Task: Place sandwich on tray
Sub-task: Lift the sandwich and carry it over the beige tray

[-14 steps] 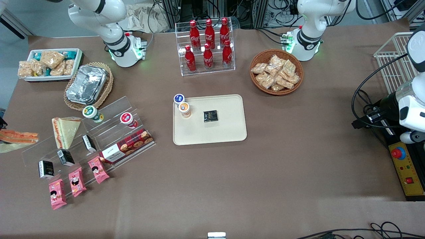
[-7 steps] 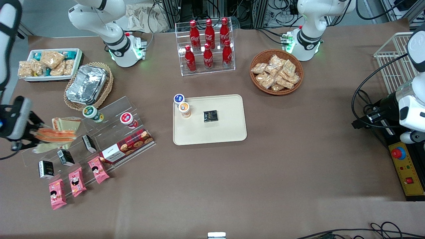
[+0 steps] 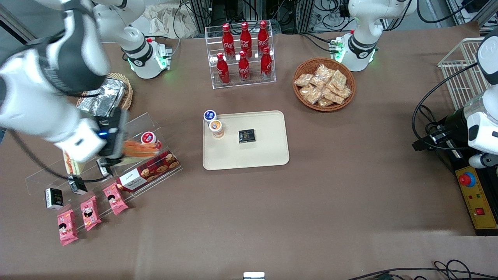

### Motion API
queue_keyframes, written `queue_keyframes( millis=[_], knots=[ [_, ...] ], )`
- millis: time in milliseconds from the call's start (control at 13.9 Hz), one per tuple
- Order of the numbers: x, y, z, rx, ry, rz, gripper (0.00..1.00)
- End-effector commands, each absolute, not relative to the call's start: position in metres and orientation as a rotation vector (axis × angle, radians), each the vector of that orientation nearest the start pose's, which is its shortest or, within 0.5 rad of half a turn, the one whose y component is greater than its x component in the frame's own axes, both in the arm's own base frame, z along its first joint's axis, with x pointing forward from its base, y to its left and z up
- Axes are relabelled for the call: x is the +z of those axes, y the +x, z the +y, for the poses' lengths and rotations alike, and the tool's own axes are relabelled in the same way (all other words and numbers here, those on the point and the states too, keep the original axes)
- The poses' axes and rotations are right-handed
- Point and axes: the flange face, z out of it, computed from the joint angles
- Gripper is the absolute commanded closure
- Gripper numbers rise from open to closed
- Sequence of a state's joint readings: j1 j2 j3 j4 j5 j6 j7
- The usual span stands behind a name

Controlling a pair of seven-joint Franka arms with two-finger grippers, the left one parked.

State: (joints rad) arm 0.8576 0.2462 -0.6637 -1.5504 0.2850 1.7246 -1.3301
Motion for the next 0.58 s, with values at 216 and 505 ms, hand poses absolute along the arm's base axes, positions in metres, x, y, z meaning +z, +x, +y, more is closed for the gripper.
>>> queue_keyframes(
  millis=[216, 505],
  knots=[
    [0.450, 0.568, 0.353, -0.076, -2.309, -2.145, 1.00],
    [0.369, 0.541, 0.436, -0.130, -2.308, -2.188, 1.00]
  ],
)
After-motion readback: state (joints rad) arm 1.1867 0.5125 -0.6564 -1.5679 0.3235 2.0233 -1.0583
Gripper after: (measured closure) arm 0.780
